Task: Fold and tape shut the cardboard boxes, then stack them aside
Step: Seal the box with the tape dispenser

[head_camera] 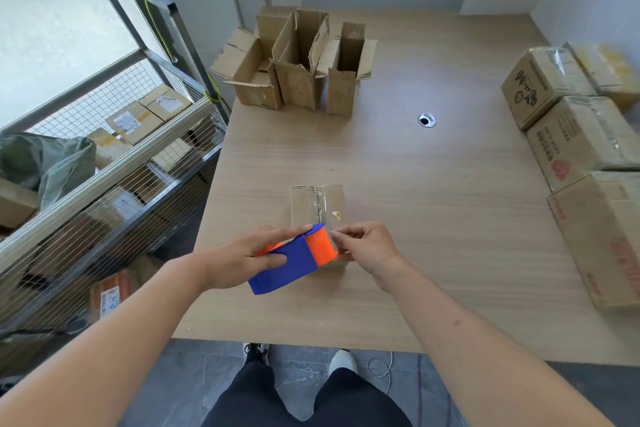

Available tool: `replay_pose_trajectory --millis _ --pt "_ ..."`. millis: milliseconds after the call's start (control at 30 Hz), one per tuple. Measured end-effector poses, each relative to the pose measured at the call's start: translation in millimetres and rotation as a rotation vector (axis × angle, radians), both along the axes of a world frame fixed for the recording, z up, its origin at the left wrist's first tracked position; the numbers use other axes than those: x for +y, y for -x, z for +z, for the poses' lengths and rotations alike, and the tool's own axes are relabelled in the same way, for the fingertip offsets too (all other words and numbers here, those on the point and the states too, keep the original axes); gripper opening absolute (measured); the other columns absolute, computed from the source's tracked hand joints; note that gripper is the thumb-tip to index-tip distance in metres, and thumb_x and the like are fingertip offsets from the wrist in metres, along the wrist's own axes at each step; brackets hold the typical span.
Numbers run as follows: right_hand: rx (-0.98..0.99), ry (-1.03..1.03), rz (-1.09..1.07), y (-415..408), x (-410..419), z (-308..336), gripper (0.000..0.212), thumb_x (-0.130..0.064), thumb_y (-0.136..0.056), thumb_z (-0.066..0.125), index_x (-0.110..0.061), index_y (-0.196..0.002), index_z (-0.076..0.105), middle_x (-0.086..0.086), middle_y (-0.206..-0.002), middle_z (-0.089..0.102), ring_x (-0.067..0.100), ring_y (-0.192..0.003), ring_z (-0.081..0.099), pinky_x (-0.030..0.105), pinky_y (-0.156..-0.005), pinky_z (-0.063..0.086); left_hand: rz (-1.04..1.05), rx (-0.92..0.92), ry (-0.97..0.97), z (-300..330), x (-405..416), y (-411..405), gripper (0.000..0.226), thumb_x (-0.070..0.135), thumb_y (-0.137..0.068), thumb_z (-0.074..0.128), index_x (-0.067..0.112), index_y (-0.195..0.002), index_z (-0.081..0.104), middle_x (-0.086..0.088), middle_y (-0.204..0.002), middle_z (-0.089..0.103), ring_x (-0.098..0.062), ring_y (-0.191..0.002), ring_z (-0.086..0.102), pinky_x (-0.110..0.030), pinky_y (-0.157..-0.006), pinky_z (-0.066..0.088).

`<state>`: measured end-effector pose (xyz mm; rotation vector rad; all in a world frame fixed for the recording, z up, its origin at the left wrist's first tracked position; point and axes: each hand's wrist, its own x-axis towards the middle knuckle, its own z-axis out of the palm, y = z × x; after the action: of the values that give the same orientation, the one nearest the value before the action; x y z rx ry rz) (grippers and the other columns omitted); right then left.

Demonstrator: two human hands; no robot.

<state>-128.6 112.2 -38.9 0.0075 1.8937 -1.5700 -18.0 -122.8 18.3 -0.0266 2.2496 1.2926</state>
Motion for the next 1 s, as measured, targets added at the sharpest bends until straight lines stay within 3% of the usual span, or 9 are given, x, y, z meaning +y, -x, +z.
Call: replay_pose_trajectory --millis 133,333,600,800,1000 --pt "-0.009 -0.058 -0.065 -12 2 -16 0.007 -0.011 -0.089 0.078 -0.008 -0.083 0.081 0.009 -0.064 0.068 0.021 -0.06 0.064 0.041 -0.074 0.064 -0.058 -0.057 0.093 -2 -9 2 0.061 0.025 -0.107 0.051 0.07 -0.143 0.031 0.015 -0.125 0.053 -0.008 -0.118 0.05 -0.035 -0.107 0.04" --pt "0.013 -0.116 -0.244 0 30 -24 0.004 -0.012 -0.088 0.08 -0.009 -0.085 0.081 0.011 -0.064 0.067 0.019 -0.057 0.065 0.034 -0.063 0.062 -0.095 -0.148 0.149 -4 -43 -15 0.055 0.03 -0.108 0.049 0.071 -0.141 0.033 0.026 -0.132 0.051 0.003 -0.122 0.047 -0.035 -0.11 0.037" --pt "-0.006 -0.152 -0.334 -18 24 -44 0.004 -0.011 -0.089 0.08 -0.013 -0.085 0.08 0.005 -0.057 0.065 0.016 -0.054 0.062 0.038 -0.064 0.064 -0.113 -0.193 0.187 -15 -53 -10 0.054 0.031 -0.109 0.046 0.074 -0.138 0.032 0.017 -0.129 0.05 -0.008 -0.117 0.05 -0.034 -0.102 0.039" --pt "0.029 -0.148 -0.398 -30 26 -68 0.008 -0.011 -0.087 0.081 -0.016 -0.092 0.083 -0.005 -0.057 0.061 0.017 -0.061 0.058 0.029 -0.06 0.062 -0.149 -0.215 0.234 -37 -51 -3 0.055 0.031 -0.109 0.044 0.077 -0.137 0.03 0.013 -0.124 0.051 -0.011 -0.115 0.05 -0.037 -0.105 0.039" --pt "0.063 -0.081 -0.393 -37 21 -78 0.021 -0.008 -0.088 0.079 -0.029 -0.088 0.082 -0.004 -0.075 0.059 0.009 -0.063 0.054 0.035 -0.065 0.064 -0.13 -0.208 0.249 -49 -55 0 0.056 0.031 -0.109 0.044 0.078 -0.136 0.03 0.008 -0.12 0.051 -0.014 -0.111 0.052 -0.037 -0.104 0.04"
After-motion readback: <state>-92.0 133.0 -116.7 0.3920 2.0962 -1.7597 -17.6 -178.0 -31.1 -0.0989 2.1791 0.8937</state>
